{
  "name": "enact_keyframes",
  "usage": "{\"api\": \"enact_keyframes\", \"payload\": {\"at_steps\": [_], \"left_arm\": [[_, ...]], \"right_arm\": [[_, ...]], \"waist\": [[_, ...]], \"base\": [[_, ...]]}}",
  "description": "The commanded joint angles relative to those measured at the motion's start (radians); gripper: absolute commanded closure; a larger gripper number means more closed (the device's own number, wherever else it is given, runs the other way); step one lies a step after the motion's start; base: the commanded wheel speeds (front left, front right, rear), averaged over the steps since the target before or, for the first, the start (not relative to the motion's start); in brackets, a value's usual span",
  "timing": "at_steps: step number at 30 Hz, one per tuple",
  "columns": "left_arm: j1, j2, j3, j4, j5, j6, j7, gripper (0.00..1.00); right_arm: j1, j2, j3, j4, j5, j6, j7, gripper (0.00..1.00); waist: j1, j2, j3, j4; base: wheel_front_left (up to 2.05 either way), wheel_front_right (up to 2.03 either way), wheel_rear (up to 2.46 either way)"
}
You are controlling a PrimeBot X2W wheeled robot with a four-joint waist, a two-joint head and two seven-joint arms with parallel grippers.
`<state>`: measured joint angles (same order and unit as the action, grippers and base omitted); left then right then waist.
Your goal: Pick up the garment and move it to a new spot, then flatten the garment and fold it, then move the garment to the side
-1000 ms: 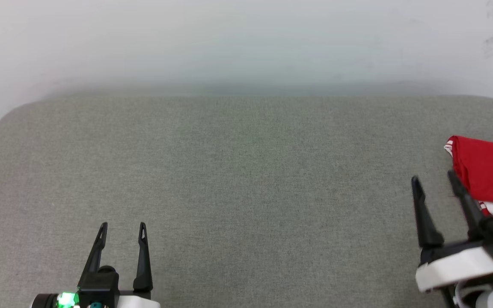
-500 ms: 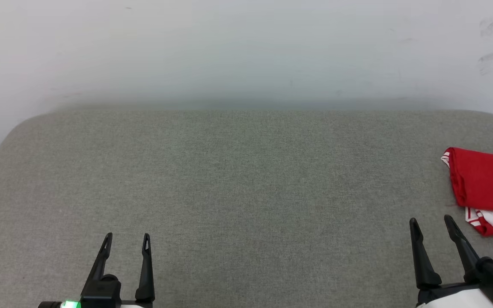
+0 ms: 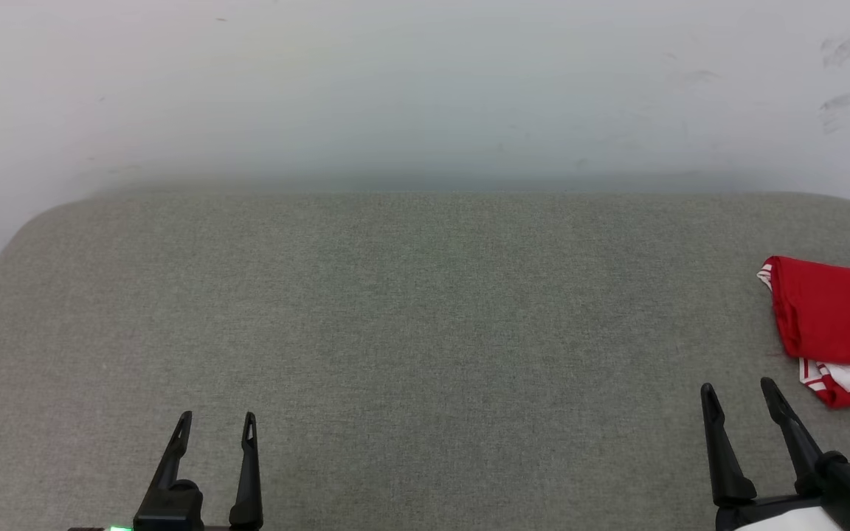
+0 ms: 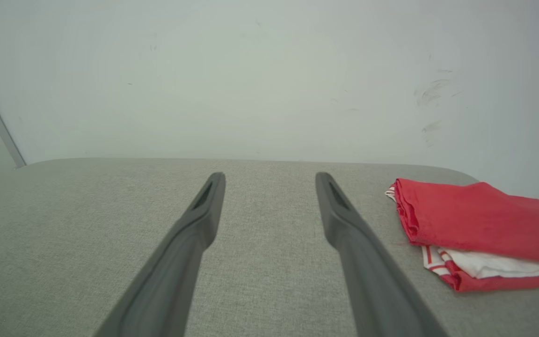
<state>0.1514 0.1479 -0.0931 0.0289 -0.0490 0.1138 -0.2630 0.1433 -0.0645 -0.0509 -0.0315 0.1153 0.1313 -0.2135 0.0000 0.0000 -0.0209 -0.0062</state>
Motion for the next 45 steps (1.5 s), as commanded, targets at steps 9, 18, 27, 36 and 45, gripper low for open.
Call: {"api": "enact_keyframes", "payload": {"at_steps": [9,18,27,36,45], "left_arm": [[0.001,-0.002,0.009,0.005,-0.002,-0.015,0.000,1.00],[-0.005,-0.010,0.012,0.051,-0.122,-0.031,0.028,1.00],[-0.040,-0.015,0.030,0.074,-0.309,-0.058,0.066,1.00],[-0.071,-0.021,0.046,0.095,-0.476,-0.082,0.101,1.00],[-0.097,-0.027,0.062,0.110,-0.625,-0.105,0.133,1.00]], "right_arm": [[0.000,0.003,0.005,0.008,0.000,0.000,-0.001,1.00],[-0.010,-0.001,0.010,0.056,0.119,0.000,0.021,1.00],[-0.044,-0.008,0.012,0.085,0.302,0.000,0.050,1.00],[-0.071,-0.013,0.012,0.109,0.464,0.000,0.078,1.00],[-0.097,-0.016,0.010,0.130,0.608,0.000,0.105,1.00]], "waist": [[0.0000,0.0000,-0.002,-0.004],[0.0001,0.0000,-0.001,-0.004],[0.0001,0.0000,0.001,-0.003],[0.0001,0.0000,0.003,-0.002],[0.0001,0.0000,0.005,-0.002]], "base": [[0.00,0.00,0.00],[0.00,0.00,0.00],[0.00,0.00,0.00],[0.00,0.00,0.00],[0.00,0.00,0.00]]}}
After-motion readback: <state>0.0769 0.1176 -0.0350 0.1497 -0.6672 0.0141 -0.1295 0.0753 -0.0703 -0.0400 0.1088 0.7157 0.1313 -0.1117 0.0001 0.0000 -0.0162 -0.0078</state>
